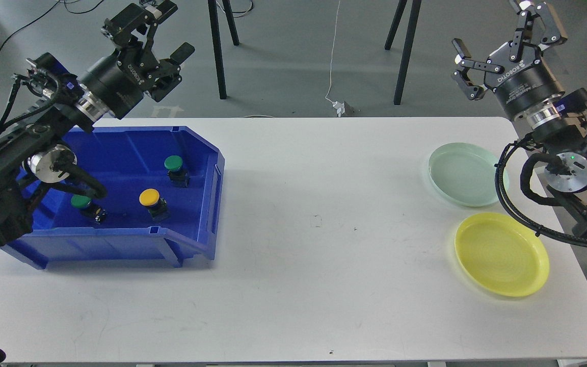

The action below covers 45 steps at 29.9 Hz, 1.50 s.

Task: Pass button and place on color plate
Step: 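Reach the left gripper into the blue bin toward the yellow-topped button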

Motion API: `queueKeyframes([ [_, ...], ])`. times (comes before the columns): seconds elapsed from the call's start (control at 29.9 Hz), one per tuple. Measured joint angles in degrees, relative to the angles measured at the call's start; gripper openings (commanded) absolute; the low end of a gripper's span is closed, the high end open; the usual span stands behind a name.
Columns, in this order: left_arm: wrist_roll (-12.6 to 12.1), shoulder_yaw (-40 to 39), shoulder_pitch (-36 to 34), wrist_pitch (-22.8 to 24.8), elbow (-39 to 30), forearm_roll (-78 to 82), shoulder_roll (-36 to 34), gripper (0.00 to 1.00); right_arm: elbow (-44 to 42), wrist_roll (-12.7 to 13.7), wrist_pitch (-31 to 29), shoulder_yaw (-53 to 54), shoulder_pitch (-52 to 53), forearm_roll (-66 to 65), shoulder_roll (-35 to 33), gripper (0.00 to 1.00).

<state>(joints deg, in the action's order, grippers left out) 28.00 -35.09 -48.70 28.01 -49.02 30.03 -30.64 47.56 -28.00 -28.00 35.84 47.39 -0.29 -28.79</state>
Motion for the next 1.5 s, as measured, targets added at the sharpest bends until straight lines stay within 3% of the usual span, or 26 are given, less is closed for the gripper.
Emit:
queueKeyframes([
  [0.23, 0.0, -6.6, 2.4, 0.0, 0.0, -0.1, 0.3, 0.86, 0.2, 0.0, 0.0, 0.0, 0.0, 0.0, -0.1, 0.99],
  [0.57, 0.0, -9.0, 2.8, 0.0, -1.3, -2.6, 5.4, 0.85, 0.3, 0.0, 0.0, 0.4, -0.1, 0.1, -0.2, 0.99],
  [0.67, 0.0, -11.5, 3.5, 0.0, -4.4, -3.9, 5.5, 0.84, 0.3, 0.0, 0.0, 0.6, -0.6, 0.1, -0.4, 0.99],
  [0.97, 0.0, -18.2, 7.9, 0.0, -22.4, -4.4, 4.4, 0.84, 0.8, 0.0, 0.0, 2.7, -4.2, 0.2, -0.5, 0.99],
  [1.1, 0.0, -9.3, 3.9, -2.3, -26.1, 0.8, -1.2, 0.85, 1.3, 0.0, 0.0, 3.6, -5.0, 0.2, -0.5, 0.99],
  [1.37, 0.0, 28.6, -19.1, -9.6, -27.3, 14.7, -15.5, 0.84, 1.4, 0.0, 0.0, 4.4, -5.1, 0.1, -1.5, 0.99],
  [1.5, 0.0, 42.3, -26.1, -17.6, -26.8, 23.0, -19.9, 0.84, 1.4, 0.0, 0.0, 4.6, -5.2, 0.1, -1.5, 0.99],
])
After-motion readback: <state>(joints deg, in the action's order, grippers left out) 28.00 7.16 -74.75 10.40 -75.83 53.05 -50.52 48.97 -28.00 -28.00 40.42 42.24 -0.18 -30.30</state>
